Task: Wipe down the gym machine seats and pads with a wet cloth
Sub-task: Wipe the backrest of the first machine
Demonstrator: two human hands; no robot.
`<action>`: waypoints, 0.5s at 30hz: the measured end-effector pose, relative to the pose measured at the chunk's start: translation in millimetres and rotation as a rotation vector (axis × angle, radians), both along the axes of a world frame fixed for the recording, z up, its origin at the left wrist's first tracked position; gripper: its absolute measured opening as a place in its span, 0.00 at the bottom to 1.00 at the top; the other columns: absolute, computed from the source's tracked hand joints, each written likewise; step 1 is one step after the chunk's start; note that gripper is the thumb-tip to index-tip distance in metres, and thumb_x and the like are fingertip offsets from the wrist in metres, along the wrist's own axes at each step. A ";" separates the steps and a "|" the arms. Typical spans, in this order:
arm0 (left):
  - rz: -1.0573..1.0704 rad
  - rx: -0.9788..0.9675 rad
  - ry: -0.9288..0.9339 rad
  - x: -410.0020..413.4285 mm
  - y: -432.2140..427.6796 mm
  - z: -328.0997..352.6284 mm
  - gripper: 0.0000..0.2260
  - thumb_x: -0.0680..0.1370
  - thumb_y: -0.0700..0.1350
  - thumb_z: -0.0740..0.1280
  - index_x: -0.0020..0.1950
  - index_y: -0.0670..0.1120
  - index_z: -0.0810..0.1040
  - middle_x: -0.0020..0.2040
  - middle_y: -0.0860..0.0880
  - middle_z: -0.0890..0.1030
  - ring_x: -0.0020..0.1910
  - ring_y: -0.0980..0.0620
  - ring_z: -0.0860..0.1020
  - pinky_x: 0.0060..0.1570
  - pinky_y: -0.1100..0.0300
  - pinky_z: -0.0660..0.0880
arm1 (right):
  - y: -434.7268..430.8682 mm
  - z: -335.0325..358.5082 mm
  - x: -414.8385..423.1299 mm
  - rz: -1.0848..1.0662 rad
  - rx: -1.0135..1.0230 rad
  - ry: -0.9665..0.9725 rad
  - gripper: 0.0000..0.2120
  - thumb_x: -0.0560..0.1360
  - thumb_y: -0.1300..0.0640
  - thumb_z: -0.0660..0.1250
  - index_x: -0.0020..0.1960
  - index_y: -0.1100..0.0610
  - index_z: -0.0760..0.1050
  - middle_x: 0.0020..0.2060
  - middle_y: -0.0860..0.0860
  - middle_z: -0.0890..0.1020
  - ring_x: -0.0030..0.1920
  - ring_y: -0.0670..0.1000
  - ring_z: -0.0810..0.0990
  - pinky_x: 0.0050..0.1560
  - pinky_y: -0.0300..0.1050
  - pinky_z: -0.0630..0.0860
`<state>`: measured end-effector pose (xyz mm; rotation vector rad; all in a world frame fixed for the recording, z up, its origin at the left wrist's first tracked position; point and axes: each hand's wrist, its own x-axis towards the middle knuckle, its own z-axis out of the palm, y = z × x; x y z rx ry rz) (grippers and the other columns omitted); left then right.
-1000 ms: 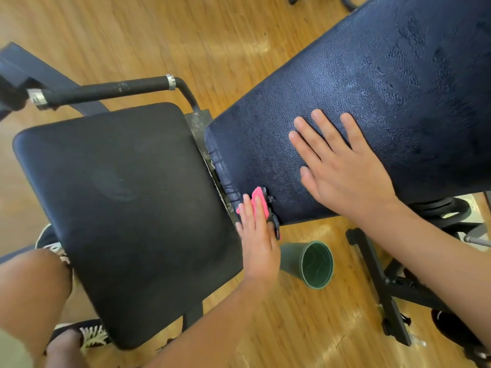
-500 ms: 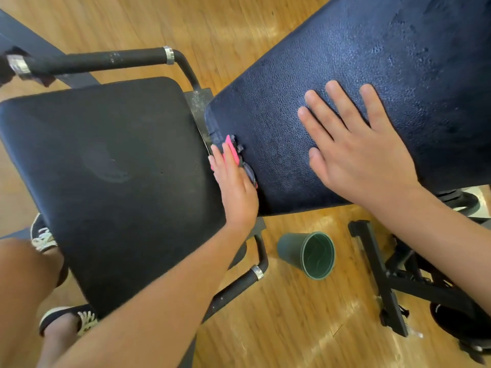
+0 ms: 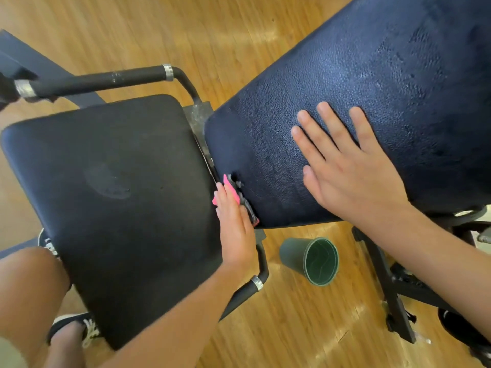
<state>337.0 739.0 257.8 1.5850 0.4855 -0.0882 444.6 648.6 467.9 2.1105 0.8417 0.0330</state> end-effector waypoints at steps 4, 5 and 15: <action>-0.033 0.123 -0.041 21.8 12.9 -12.0 0.29 0.85 0.34 0.47 0.83 0.51 0.44 0.83 0.49 0.43 0.81 0.55 0.39 0.80 0.54 0.38 | 1.3 -0.2 -0.6 -0.008 0.012 0.007 0.29 0.86 0.50 0.45 0.84 0.60 0.48 0.84 0.58 0.50 0.83 0.63 0.49 0.80 0.67 0.42; -0.019 0.158 -0.037 42.1 20.7 -15.2 0.28 0.84 0.35 0.47 0.84 0.47 0.46 0.83 0.46 0.44 0.82 0.52 0.40 0.80 0.53 0.38 | 1.3 -0.7 -1.1 -0.008 0.012 0.004 0.29 0.86 0.50 0.45 0.84 0.60 0.48 0.84 0.58 0.51 0.83 0.63 0.49 0.80 0.67 0.43; -0.064 0.152 -0.107 157.8 94.4 1.3 0.31 0.82 0.32 0.49 0.82 0.55 0.57 0.80 0.47 0.62 0.82 0.42 0.46 0.78 0.40 0.55 | -1.4 -2.0 -0.2 0.012 -0.012 -0.026 0.29 0.86 0.50 0.45 0.84 0.61 0.50 0.83 0.59 0.52 0.83 0.63 0.50 0.80 0.67 0.43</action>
